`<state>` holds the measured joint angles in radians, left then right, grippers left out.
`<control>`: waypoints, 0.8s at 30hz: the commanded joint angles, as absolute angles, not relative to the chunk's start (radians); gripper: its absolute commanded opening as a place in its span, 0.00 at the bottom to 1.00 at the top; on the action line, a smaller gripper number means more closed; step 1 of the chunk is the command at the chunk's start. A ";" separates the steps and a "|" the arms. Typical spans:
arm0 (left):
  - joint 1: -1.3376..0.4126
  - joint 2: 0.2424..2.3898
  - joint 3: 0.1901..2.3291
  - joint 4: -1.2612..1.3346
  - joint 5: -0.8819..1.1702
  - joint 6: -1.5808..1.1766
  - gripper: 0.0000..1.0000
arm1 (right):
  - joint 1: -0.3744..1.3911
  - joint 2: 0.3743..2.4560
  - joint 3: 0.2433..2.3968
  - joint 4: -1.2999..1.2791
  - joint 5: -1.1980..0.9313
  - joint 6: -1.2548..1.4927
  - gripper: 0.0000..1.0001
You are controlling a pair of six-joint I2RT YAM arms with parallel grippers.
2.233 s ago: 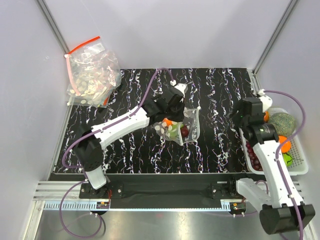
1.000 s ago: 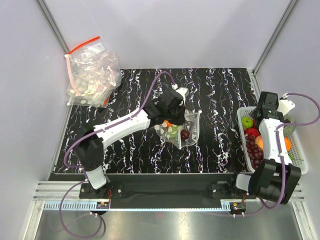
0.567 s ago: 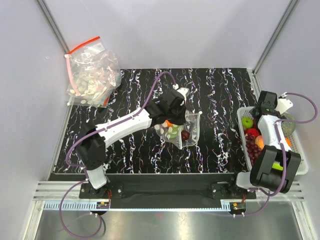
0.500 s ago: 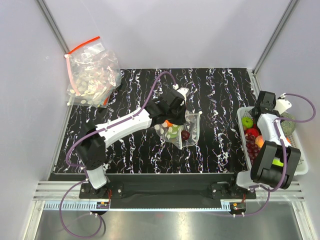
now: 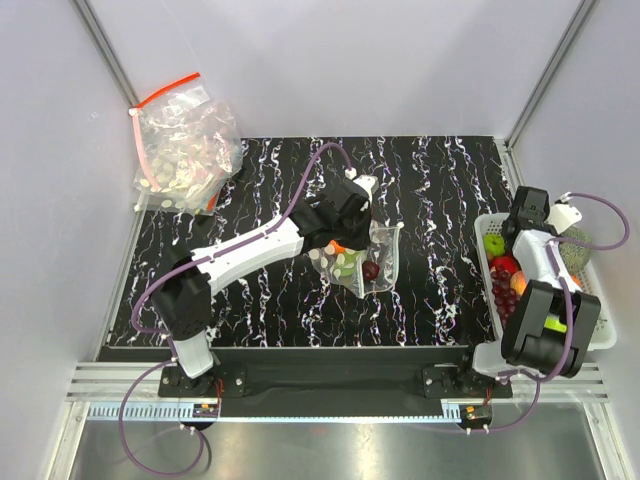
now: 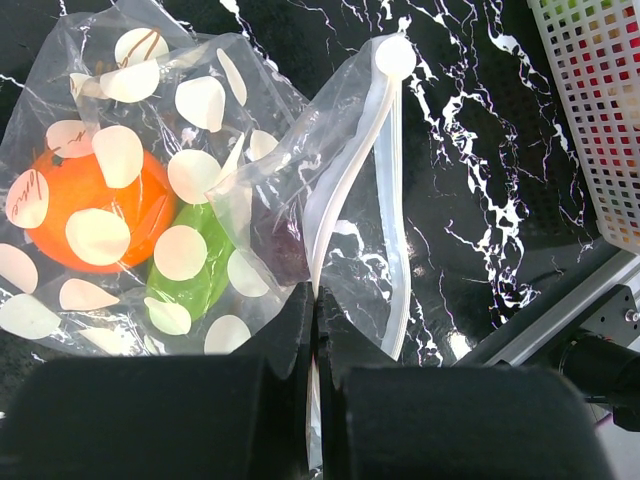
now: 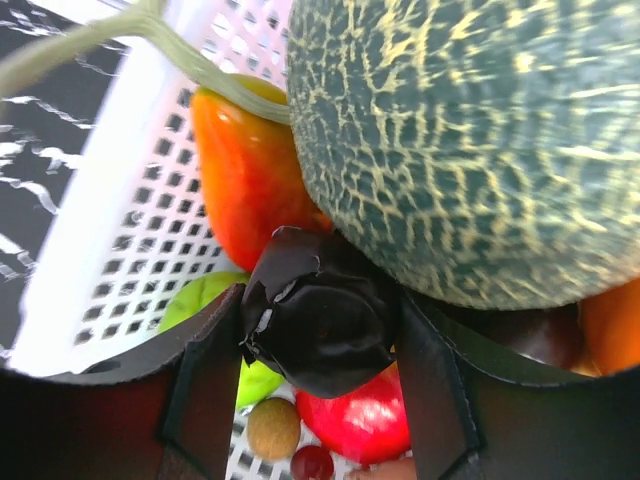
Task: Place the food in the zip-top bag and seal the zipper
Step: Pick up the fake fruit from the bin.
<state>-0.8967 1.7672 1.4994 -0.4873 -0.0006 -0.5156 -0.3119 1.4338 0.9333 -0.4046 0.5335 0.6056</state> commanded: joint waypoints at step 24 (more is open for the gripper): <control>-0.891 1.744 1.568 -0.480 -0.041 -0.540 0.00 | 0.138 1.051 0.939 -0.316 -0.304 0.548 0.56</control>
